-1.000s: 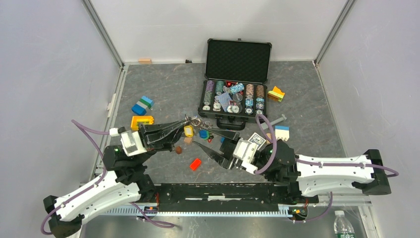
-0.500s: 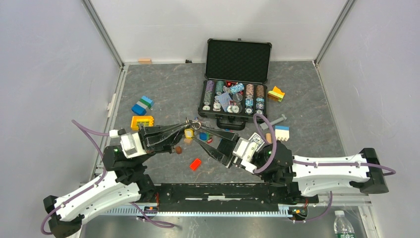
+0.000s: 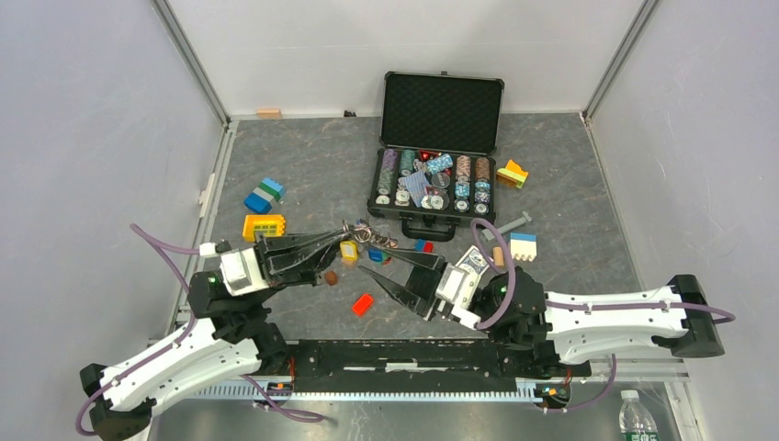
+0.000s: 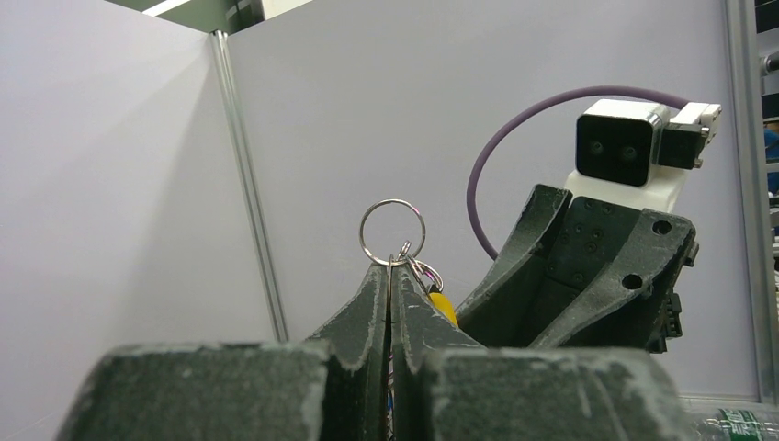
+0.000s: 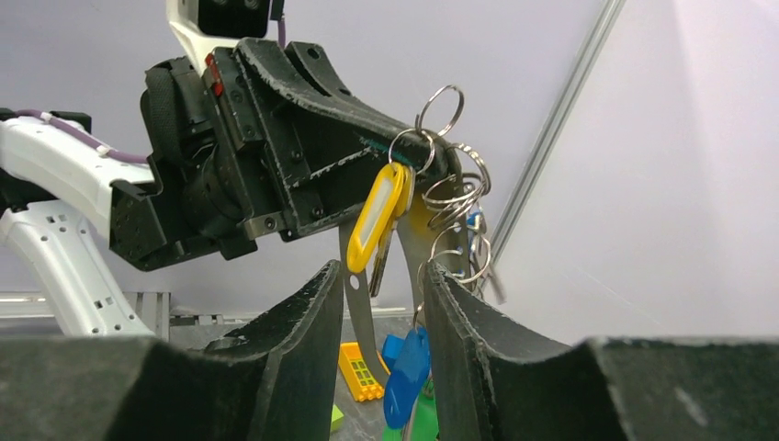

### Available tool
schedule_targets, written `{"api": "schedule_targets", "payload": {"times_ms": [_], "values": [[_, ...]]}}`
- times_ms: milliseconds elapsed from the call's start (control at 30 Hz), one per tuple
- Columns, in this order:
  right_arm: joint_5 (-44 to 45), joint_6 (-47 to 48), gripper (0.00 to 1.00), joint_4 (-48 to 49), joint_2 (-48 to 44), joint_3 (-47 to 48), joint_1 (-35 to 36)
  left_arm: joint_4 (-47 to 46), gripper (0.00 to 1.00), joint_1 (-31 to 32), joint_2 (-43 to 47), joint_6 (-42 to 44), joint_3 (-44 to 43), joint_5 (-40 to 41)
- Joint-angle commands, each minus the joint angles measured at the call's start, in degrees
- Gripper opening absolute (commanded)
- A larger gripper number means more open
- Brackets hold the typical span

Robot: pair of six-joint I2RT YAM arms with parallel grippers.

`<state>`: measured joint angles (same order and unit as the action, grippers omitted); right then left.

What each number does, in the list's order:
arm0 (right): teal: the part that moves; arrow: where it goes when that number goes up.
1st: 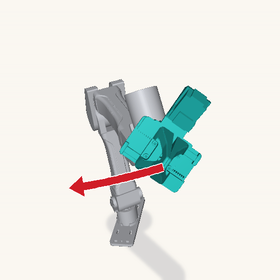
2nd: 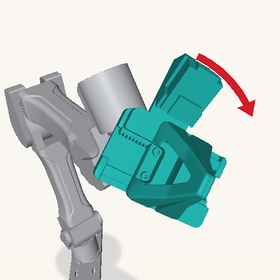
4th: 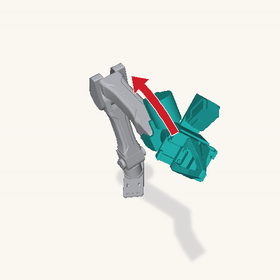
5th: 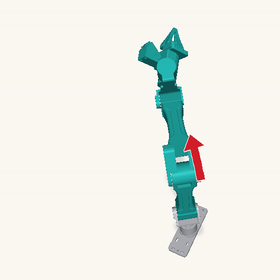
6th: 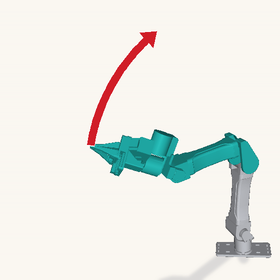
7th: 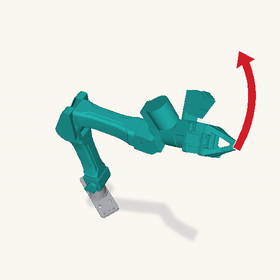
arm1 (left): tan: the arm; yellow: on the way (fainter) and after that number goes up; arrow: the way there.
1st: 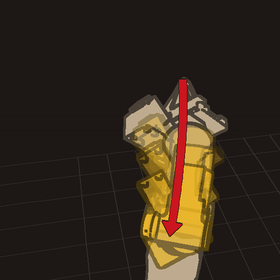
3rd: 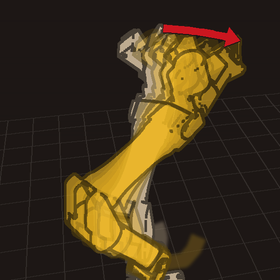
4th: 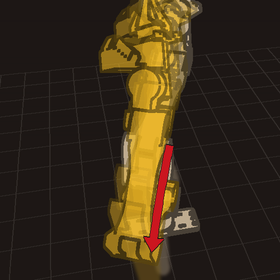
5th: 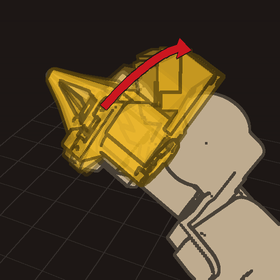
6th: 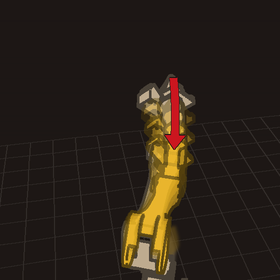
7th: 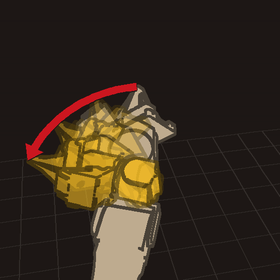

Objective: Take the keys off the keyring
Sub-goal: Remove the key from the keyring.

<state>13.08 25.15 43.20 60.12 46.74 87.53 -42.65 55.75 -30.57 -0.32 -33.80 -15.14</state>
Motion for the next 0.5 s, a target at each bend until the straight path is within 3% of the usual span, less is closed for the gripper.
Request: {"api": "schedule_targets", "payload": {"times_ms": [0,467], "values": [[-1.6,-0.9,0.43,0.1,-1.7,-1.0,0.9,-2.4,0.02,0.1,1.1,2.4,-1.6,0.6],[-1.2,-0.7,0.44,3.1,1.2,1.5,1.9,-2.5,0.02,0.1,0.8,0.9,-1.5,-0.7]]}}
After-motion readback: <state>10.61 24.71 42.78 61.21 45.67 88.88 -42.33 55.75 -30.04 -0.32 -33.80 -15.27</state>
